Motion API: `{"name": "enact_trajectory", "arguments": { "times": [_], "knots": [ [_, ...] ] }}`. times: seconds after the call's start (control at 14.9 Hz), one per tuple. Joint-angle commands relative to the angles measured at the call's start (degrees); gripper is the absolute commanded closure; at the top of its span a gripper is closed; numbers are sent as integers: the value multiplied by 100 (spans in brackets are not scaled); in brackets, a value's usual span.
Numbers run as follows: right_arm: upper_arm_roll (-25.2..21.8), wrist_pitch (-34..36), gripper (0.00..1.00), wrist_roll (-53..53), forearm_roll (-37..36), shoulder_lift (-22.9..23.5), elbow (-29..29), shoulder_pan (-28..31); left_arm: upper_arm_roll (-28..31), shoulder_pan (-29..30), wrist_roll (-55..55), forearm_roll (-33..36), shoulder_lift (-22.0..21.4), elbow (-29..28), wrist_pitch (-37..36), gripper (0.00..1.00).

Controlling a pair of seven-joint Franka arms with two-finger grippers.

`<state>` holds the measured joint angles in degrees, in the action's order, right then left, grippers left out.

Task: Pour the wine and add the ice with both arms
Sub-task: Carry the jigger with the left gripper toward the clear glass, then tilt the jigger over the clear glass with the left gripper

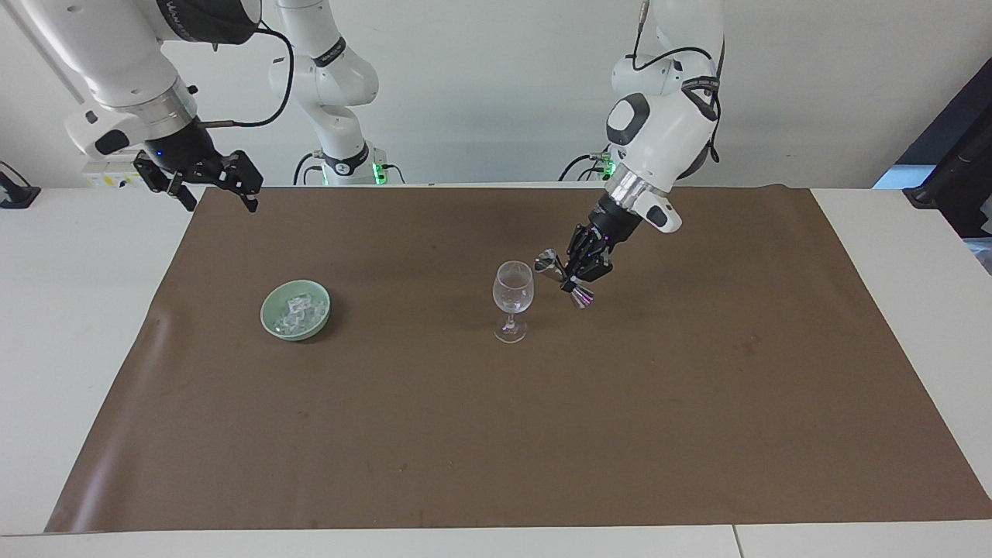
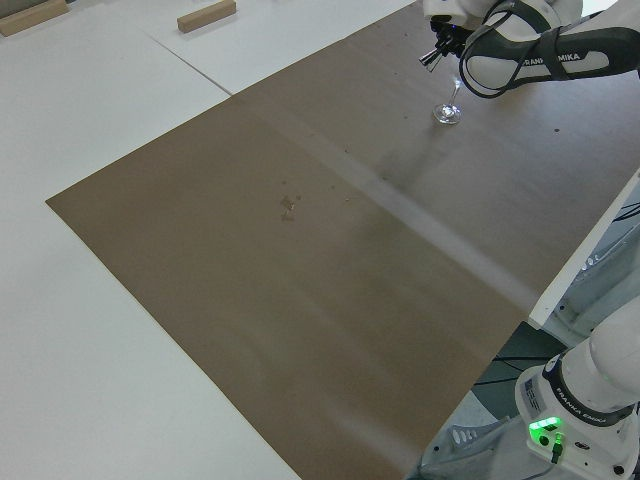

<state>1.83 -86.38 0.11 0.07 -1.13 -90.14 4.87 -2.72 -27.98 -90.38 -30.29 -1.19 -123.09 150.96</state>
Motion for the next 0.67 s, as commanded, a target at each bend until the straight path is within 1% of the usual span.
{"name": "enact_trajectory", "arguments": {
  "times": [0.0,0.2,0.4,0.47,0.61],
  "knots": [
    [28,-45,0,-108,89,-98,-126,58,35,-146,-480,732,84,145,-5,100],
    [28,-45,0,-108,89,-98,-126,58,35,-225,-656,1339,84,154,-5,100],
    [28,-45,0,-108,89,-98,-126,58,35,-296,-1104,2103,92,180,4,100],
    [28,-45,0,-108,89,-98,-126,67,35,-296,-1253,2332,162,259,-14,100],
    [28,-45,0,-108,81,-98,-126,58,35,-305,-1403,2693,163,295,-23,100]
  ]
}}
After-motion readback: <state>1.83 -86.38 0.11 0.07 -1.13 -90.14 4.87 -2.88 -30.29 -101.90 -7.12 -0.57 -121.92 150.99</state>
